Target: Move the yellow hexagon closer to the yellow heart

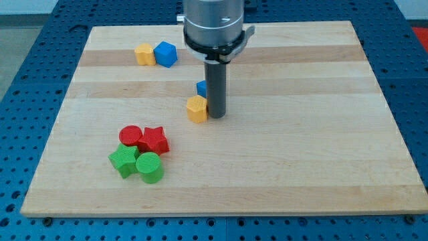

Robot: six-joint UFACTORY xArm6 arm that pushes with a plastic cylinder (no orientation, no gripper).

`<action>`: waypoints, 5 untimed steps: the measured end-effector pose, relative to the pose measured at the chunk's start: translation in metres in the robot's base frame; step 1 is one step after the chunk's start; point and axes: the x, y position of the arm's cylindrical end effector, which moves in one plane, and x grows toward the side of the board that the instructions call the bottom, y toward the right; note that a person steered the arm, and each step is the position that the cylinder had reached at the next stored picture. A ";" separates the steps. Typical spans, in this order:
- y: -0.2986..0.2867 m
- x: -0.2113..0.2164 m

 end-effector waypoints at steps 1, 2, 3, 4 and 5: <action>-0.004 0.009; -0.044 -0.005; -0.120 -0.038; -0.162 -0.070; -0.169 -0.065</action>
